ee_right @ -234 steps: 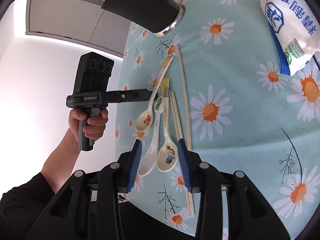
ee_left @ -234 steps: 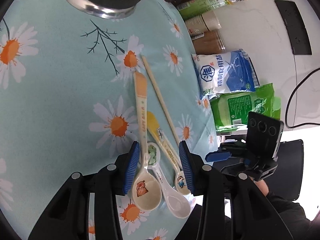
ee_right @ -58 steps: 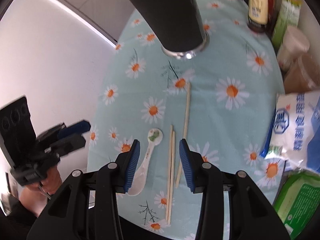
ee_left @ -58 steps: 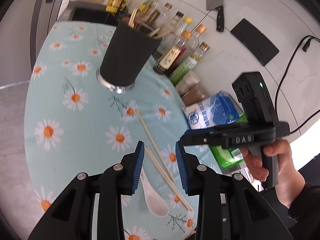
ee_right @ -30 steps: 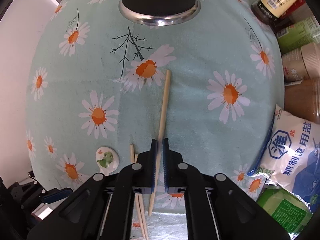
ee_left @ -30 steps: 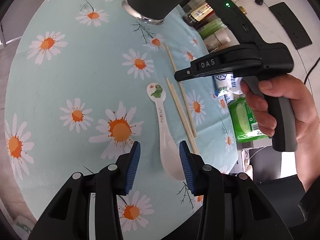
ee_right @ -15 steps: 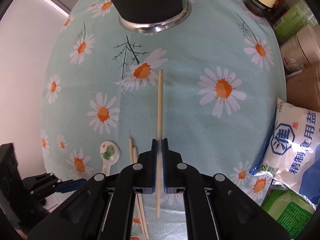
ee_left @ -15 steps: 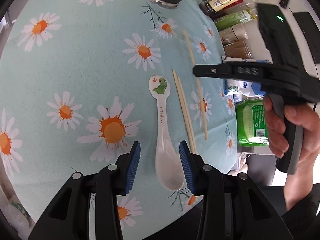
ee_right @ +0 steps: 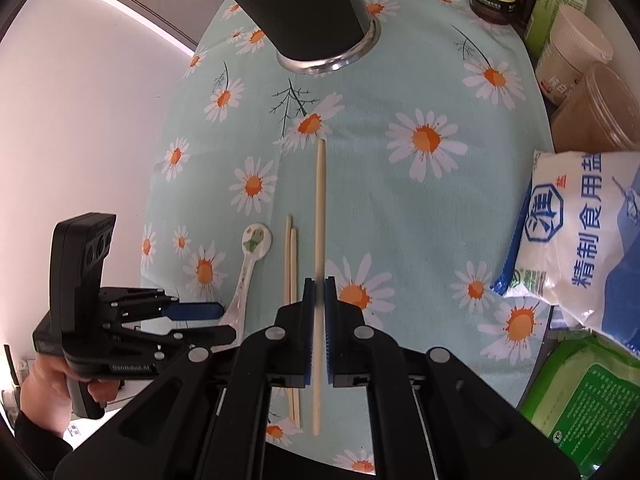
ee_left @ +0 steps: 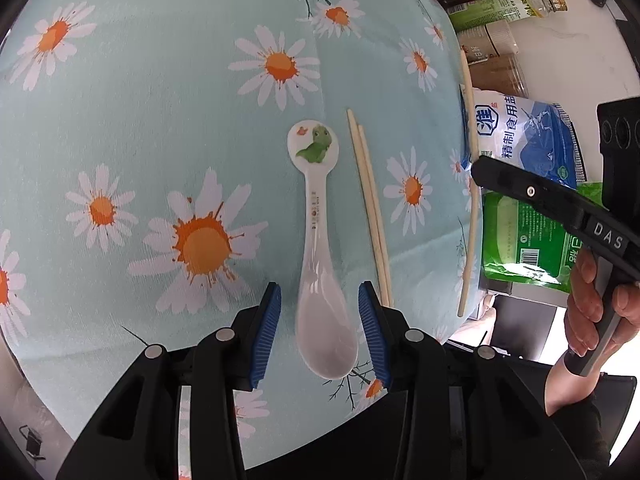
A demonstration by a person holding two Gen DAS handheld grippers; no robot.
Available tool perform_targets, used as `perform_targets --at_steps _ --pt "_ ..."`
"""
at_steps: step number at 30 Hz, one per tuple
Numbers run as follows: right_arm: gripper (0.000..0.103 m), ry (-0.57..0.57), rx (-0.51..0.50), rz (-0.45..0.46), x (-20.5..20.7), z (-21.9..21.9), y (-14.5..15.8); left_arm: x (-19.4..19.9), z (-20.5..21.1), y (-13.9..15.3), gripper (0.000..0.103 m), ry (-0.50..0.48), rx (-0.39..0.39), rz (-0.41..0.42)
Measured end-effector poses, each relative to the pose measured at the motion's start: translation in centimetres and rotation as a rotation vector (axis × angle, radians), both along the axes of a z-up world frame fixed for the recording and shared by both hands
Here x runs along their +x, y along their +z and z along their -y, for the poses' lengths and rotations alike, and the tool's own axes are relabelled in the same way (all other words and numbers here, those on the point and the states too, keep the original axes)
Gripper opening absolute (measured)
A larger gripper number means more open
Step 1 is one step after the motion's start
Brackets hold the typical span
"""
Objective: Organize utensils
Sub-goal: 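Grasp the green-frog white spoon by its bowl with the left tool, then lift the frog spoon with the left tool while the right tool lifts the chopstick over the holder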
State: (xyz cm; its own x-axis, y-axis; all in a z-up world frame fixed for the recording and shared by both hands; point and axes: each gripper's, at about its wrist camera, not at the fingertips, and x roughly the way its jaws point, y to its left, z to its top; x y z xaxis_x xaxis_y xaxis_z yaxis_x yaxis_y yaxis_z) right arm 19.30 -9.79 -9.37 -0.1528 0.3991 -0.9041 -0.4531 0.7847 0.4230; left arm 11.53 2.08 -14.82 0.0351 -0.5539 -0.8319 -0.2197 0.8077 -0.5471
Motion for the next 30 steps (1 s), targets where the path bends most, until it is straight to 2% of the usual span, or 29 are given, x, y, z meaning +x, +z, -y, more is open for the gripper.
perform_targets --at_steps 5,7,13,21,26,30 --pt "0.006 0.001 0.012 -0.014 -0.1 0.8 -0.6 -0.4 0.1 -0.2 0.036 -0.008 -0.016 -0.014" --pt "0.006 0.001 0.017 -0.019 0.0 1.1 -0.6 -0.5 0.2 -0.3 0.024 -0.016 -0.005 -0.017" --pt "0.006 0.011 0.021 -0.022 0.1 1.2 -0.9 -0.7 0.1 -0.9 0.005 -0.008 0.001 -0.022" --pt "0.006 0.017 0.028 -0.035 -0.2 0.8 -1.4 -0.8 -0.1 -0.6 0.002 0.006 0.012 0.025" --pt "0.006 0.008 0.046 -0.04 -0.2 0.5 -1.2 -0.9 -0.4 0.4 0.002 0.016 0.005 0.088" --pt "0.006 0.001 0.09 -0.032 0.0 -0.1 -0.3 -0.5 -0.9 2.4 0.002 0.034 0.022 0.171"
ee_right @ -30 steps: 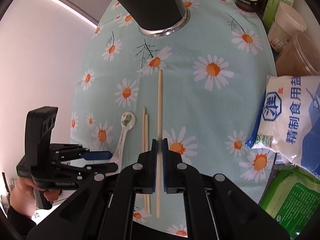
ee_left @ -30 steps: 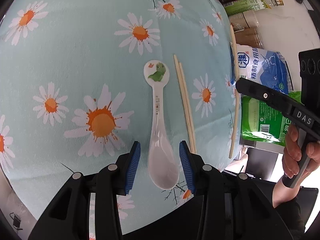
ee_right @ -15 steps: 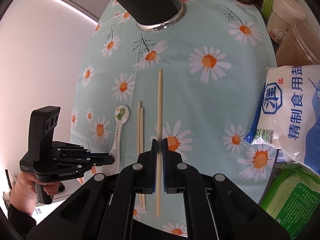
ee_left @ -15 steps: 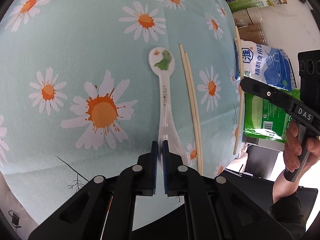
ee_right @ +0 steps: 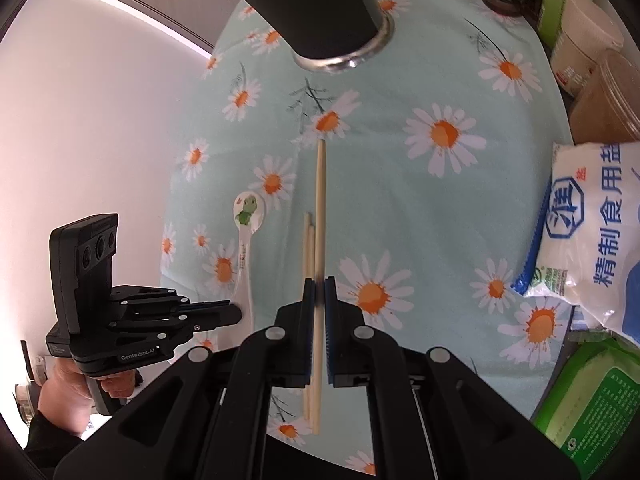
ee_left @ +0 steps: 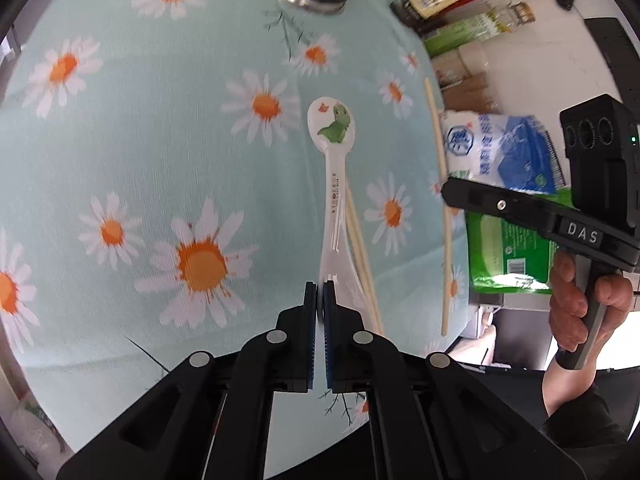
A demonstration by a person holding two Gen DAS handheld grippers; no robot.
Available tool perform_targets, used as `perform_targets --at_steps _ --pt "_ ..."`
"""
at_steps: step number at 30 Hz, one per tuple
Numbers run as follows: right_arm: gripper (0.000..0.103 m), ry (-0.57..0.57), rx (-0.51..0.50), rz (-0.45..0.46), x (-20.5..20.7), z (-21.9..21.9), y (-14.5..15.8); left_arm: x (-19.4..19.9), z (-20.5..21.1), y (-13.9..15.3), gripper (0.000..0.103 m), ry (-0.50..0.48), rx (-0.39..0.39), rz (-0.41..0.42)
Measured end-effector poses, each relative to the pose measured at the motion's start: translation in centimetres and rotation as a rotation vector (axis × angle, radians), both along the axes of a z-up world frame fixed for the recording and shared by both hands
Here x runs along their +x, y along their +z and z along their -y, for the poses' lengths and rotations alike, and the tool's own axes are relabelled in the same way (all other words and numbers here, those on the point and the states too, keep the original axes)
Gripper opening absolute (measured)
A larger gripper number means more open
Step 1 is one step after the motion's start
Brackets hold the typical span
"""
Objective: Organize utensils
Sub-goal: 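Lift the frog spoon with the left tool while the right tool lifts the chopstick over the holder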
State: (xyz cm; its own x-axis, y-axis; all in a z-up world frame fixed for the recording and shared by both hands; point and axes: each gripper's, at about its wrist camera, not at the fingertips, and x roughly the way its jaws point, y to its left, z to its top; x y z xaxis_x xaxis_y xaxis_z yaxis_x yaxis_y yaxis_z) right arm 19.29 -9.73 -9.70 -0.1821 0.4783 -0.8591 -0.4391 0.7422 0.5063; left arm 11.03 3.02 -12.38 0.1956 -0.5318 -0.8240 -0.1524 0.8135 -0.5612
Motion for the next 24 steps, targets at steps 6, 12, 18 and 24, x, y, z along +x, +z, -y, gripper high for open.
perform_targets --at_steps 6,12,18,24 --pt "0.006 0.02 0.113 0.06 0.1 -1.8 2.4 1.3 -0.9 4.8 0.002 0.026 0.085 0.182" --pt "0.006 -0.006 0.232 0.148 1.0 -3.0 5.6 2.7 -2.3 9.5 0.002 0.014 0.157 0.352" --pt "0.006 -0.076 0.33 0.234 3.1 -3.4 8.4 4.3 -3.5 13.1 0.002 0.002 0.185 0.486" --pt "0.006 -0.149 0.44 0.384 6.1 -3.4 11.9 6.5 -4.1 15.6 0.002 0.012 0.216 0.594"
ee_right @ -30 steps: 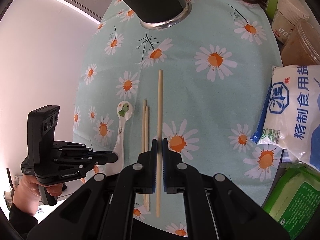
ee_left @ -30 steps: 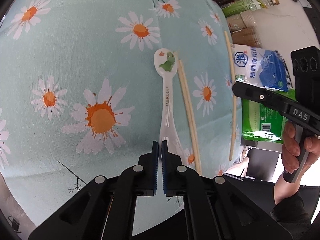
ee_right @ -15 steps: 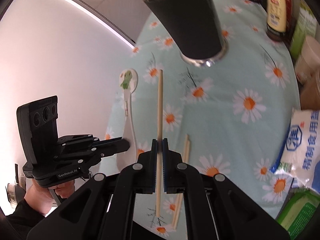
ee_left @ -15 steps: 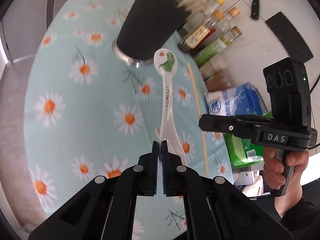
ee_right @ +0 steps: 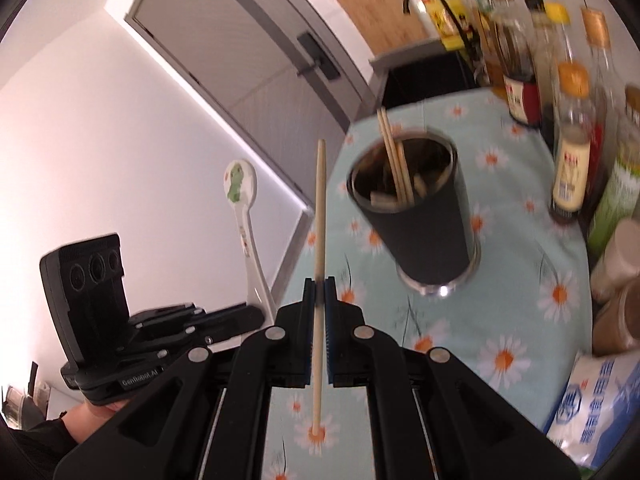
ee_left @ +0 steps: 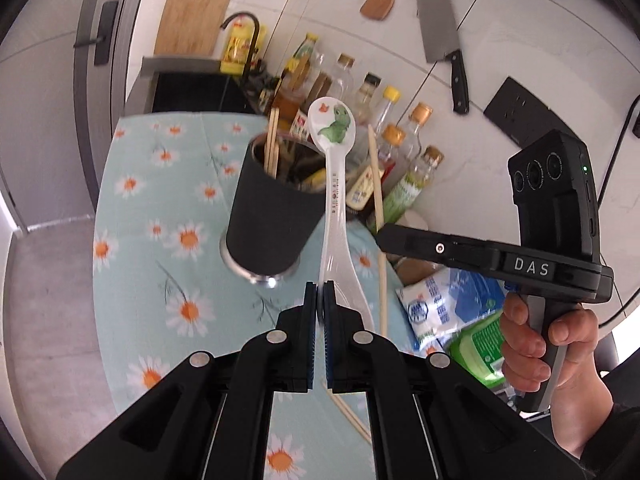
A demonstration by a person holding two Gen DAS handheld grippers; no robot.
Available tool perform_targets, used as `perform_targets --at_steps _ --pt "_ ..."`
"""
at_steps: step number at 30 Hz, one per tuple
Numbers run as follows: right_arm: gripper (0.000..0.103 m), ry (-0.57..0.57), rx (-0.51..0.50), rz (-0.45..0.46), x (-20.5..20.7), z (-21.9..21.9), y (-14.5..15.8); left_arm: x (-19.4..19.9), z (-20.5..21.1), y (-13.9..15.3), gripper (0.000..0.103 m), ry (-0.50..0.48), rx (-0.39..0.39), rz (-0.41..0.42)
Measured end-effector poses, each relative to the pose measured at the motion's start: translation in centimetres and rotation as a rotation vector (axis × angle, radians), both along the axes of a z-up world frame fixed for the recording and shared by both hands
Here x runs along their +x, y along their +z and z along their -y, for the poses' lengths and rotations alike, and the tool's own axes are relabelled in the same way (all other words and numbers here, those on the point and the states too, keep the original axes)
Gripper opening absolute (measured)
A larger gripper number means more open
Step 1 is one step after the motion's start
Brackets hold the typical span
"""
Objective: Organize utensils
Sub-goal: 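Lift the frog spoon with the left tool while the right tool lifts the chopstick over the holder, then drop the spoon and chopstick into the black holder by opening both tools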
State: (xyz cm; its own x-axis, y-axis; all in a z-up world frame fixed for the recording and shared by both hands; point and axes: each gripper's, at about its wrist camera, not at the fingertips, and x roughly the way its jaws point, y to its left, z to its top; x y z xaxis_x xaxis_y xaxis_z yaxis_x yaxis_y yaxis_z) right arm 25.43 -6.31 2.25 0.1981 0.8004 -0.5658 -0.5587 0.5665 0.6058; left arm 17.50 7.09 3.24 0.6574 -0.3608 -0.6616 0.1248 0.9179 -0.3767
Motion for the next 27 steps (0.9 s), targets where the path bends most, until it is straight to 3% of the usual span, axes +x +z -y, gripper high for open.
perform_targets --at_steps 9,16,21,27 --pt "0.006 -0.182 0.152 0.149 5.4 1.2 4.8 3.7 -0.4 3.0 0.002 0.027 0.008 0.155" --pt "0.006 -0.256 0.212 0.28 8.2 2.0 7.0 6.8 -0.1 4.4 0.003 0.068 0.037 0.255" --pt "0.006 -0.3 0.219 0.347 9.9 2.4 7.5 9.0 0.3 4.5 0.003 0.096 0.059 0.3" --pt "0.006 -0.311 0.191 0.38 11.3 1.9 6.2 10.9 0.8 3.4 0.003 0.104 0.088 0.314"
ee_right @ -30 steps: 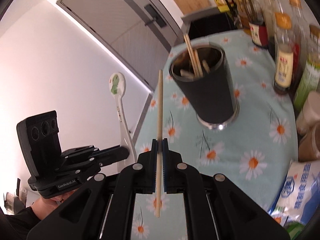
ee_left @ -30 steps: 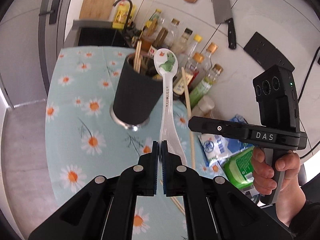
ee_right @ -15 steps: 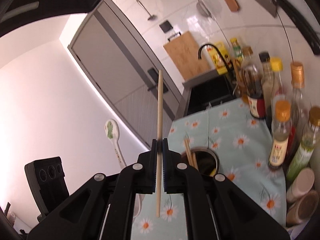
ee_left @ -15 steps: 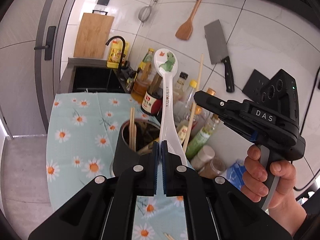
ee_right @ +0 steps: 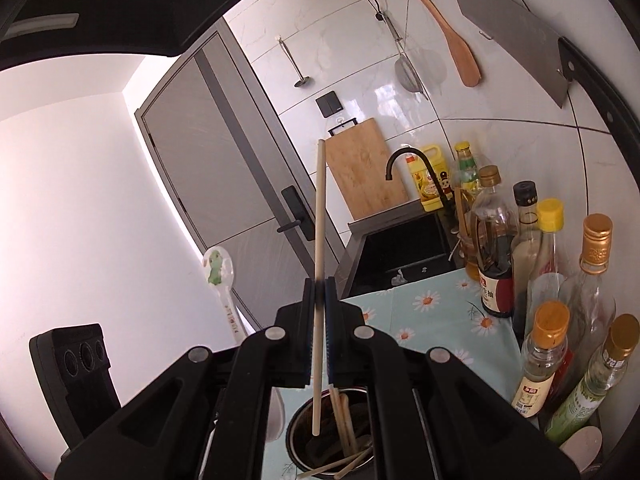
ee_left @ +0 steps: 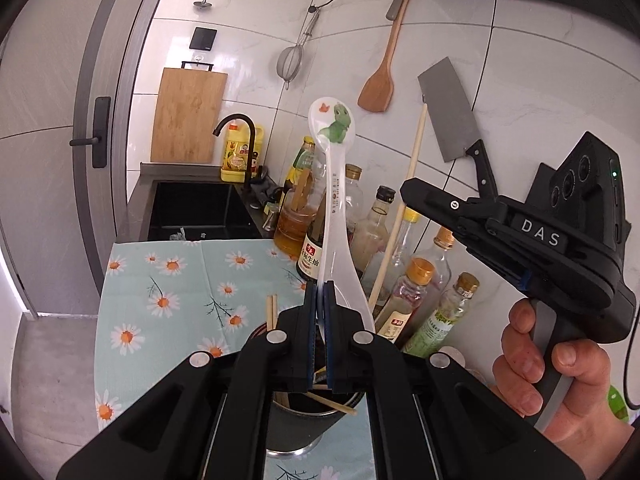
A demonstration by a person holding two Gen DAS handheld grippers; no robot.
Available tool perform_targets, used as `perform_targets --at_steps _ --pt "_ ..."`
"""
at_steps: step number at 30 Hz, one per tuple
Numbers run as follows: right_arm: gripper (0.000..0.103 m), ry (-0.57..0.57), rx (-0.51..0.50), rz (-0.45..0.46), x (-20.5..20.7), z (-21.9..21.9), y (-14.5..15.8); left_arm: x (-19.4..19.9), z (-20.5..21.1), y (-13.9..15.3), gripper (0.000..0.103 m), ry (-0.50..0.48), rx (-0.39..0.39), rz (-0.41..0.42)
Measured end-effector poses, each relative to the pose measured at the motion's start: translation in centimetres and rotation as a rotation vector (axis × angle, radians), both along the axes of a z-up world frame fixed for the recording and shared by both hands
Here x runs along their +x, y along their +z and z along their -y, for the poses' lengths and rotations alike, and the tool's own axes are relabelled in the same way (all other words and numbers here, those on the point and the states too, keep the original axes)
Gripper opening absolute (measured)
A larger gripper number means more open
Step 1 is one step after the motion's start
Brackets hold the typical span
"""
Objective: Organize utensils
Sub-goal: 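Drop the spoon and chopstick into the black holder by opening both tools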
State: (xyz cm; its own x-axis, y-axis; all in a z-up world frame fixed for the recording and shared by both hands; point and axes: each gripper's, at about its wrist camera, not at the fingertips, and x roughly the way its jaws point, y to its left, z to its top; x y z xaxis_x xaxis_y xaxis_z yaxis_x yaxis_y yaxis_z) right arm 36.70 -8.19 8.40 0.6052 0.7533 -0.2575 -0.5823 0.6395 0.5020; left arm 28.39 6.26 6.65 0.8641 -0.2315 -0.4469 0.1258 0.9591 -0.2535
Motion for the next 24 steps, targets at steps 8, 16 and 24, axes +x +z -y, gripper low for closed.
perform_targets --at_steps 8,16,24 --pt "0.006 -0.006 -0.023 -0.049 0.8 -0.6 -2.9 1.3 0.4 -2.8 0.003 0.001 0.029 -0.05" --pt "0.006 0.007 -0.063 -0.074 0.6 -2.0 -4.8 1.8 0.5 -4.9 0.003 0.004 0.061 -0.102" --pt "0.023 0.014 -0.098 -0.106 0.4 -2.8 -5.6 2.1 0.6 -6.3 0.006 0.023 0.095 -0.168"
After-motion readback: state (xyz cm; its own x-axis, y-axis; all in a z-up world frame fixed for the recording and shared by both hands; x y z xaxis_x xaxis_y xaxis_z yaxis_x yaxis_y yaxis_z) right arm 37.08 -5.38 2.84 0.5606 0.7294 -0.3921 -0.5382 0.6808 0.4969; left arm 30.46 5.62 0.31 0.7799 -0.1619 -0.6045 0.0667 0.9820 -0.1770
